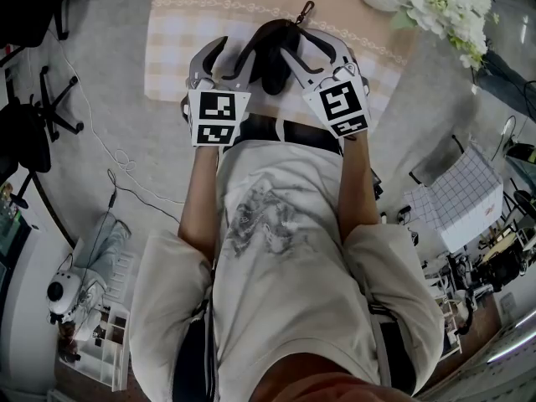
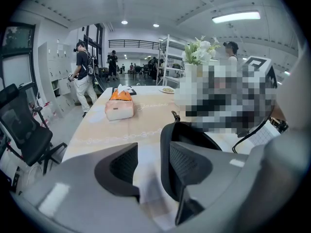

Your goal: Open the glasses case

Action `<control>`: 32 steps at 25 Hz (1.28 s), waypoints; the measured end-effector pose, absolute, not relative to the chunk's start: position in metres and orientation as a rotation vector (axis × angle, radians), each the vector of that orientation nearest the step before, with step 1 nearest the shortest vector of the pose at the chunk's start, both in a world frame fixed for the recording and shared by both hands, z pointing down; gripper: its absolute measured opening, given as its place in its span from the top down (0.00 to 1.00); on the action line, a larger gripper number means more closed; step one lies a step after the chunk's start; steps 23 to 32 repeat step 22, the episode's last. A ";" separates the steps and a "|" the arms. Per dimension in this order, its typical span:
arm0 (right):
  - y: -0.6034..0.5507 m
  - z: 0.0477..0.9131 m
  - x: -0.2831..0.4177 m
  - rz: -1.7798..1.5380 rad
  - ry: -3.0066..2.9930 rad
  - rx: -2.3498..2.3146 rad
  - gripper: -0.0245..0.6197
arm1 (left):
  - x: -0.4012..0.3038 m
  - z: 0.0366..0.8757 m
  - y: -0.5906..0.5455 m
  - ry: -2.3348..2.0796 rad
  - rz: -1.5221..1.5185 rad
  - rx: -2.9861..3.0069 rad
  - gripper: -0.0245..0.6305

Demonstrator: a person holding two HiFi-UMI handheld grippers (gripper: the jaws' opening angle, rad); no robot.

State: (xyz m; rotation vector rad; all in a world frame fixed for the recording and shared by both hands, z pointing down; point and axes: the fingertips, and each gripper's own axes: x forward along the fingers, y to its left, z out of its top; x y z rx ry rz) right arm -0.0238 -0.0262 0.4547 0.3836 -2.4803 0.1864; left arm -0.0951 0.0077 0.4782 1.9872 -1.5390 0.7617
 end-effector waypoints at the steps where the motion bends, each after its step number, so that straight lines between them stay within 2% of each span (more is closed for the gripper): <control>1: -0.026 0.455 -0.024 0.189 -2.481 0.384 0.67 | -0.095 0.478 0.008 -1.539 0.761 1.987 0.63; 32: -0.025 0.456 -0.023 0.204 -2.479 0.390 0.67 | -0.097 0.479 0.008 -1.539 0.745 1.981 0.63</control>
